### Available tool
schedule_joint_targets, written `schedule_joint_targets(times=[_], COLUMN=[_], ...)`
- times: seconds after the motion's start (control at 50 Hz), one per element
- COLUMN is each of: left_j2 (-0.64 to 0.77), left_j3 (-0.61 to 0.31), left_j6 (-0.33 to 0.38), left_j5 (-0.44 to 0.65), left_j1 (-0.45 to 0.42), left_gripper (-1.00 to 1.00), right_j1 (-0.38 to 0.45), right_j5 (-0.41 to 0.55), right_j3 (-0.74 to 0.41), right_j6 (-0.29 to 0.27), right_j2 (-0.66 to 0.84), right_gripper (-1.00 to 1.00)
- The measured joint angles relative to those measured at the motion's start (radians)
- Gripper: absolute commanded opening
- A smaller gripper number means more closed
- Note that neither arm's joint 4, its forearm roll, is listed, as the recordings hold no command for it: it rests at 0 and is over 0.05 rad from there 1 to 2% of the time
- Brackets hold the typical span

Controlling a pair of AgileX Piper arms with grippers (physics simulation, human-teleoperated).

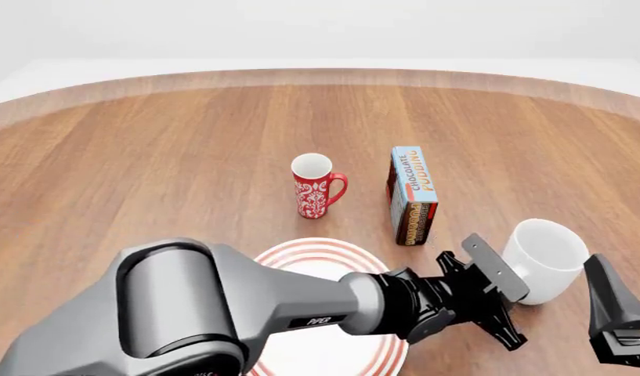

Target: Pick up the white mug and put it on the plate, and put the chocolate pudding to the right of the plate.

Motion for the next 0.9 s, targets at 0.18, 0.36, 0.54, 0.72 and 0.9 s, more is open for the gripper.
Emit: schedule_joint_targets(times=[0.18, 0.36, 0.54, 0.72, 0.9], left_j2=[-0.005, -0.024, -0.064, -0.113, -0.155], left_j3=[0.010, 0.033, 0.074, 0.122, 0.171], left_j6=[0.005, 0.008, 0.005, 0.002, -0.002], left_j5=[-0.003, -0.014, -0.035, -0.059, -0.085], left_j1=[0.012, 0.026, 0.037, 0.040, 0.047], left_gripper=[-1.00, -1.00, -1.00, -1.00, -1.00], right_j1=[0.000, 0.000, 0.000, 0.000, 0.000], right_j5=[0.000, 0.000, 0.000, 0.000, 0.000], right_j3=[0.000, 0.000, 0.000, 0.000, 0.000], right_j6=[0.000, 0.000, 0.000, 0.000, 0.000], right_j2=[0.000, 0.000, 0.000, 0.000, 0.000], right_gripper=[1.00, 1.00, 1.00, 1.00, 1.00])
